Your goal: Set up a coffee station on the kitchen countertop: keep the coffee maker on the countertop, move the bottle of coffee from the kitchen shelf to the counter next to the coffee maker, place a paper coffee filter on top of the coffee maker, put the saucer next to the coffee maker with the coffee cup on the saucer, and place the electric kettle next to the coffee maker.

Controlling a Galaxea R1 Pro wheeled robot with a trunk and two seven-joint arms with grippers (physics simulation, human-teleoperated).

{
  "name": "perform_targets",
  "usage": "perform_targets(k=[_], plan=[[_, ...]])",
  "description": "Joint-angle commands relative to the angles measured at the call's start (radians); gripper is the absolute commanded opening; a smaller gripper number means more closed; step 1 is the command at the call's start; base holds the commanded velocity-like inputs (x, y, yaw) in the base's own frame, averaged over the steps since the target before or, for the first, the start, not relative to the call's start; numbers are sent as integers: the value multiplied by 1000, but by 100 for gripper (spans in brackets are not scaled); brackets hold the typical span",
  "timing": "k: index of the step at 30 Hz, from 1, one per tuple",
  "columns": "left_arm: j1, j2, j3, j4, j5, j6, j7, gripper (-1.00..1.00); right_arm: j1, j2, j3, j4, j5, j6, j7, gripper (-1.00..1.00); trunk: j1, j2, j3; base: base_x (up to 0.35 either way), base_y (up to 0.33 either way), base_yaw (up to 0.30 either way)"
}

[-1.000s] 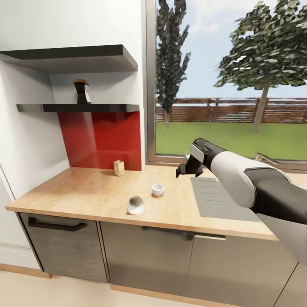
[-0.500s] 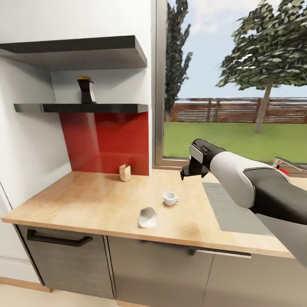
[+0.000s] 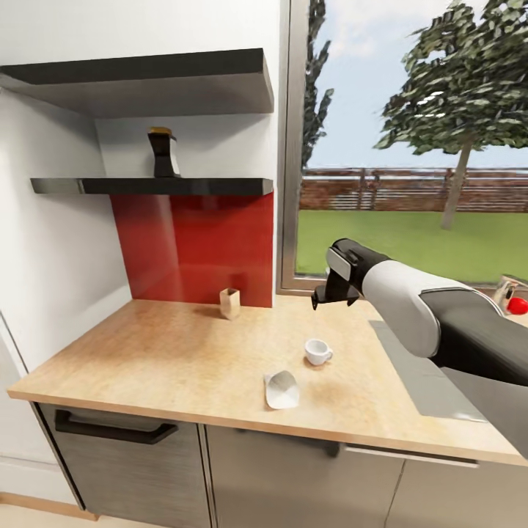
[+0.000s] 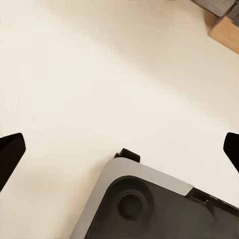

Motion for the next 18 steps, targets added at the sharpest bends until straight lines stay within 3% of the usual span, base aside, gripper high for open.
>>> perform_targets(k=[1, 18], plan=[[-1, 0, -1, 1, 6, -2, -4, 100, -1, 0, 3, 3, -6, 1, -4, 100, 0, -1, -2, 9, 72, 0], [-1, -1, -1, 1, 6, -9, -3, 100, 13, -4, 3, 4, -7, 1, -6, 100, 0, -1, -2, 2, 12, 0]])
